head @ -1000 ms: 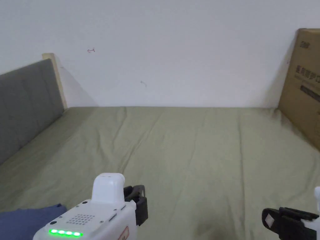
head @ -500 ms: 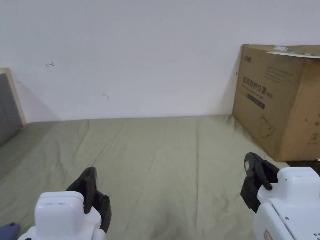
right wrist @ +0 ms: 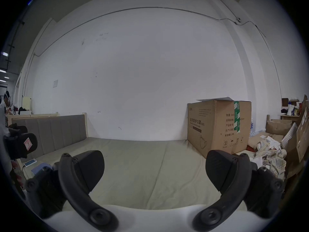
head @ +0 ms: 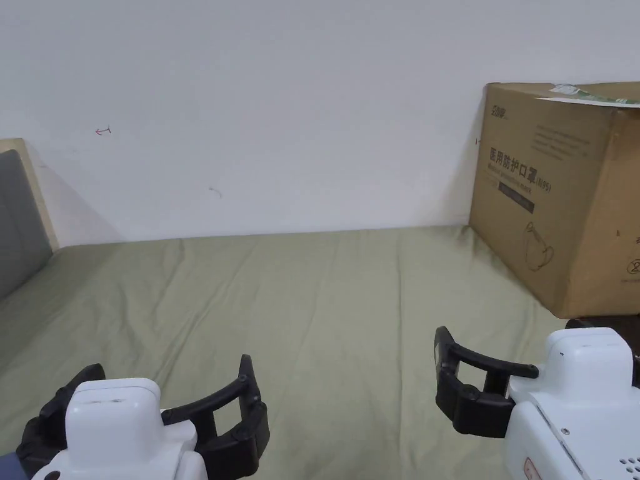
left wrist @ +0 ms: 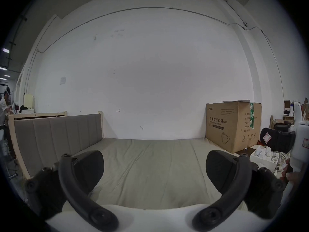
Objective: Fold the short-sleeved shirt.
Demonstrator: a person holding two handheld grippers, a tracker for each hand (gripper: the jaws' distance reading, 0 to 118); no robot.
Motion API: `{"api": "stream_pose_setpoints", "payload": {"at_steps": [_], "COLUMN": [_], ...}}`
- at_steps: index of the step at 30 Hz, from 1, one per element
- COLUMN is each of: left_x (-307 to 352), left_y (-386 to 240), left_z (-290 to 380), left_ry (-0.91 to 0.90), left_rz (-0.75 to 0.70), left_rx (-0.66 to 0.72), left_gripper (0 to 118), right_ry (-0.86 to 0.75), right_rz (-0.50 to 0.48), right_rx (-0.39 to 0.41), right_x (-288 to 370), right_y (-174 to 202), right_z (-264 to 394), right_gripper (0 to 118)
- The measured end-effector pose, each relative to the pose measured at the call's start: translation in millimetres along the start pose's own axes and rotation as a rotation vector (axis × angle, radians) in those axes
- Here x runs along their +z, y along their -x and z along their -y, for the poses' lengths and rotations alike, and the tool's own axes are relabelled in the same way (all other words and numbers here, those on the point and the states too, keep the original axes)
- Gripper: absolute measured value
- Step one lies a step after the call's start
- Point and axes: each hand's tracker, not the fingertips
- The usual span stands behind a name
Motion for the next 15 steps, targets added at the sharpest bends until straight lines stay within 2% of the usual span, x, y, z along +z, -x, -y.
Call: {"api": "stream_pose_setpoints", "payload": {"at_steps": [15], "left_x": [-14], "left_y": [5], "left_z": [-2], "left_ry": [0.064], "left_rz": [0.039], "left_rx": [0.036], "left_gripper": [118], "right_ry": [0.017], "right_rz": [-0.017], "right_rx": [0.017], "right_x": [0], "right_y": [8], "right_z": [1], "right_gripper": [118]}}
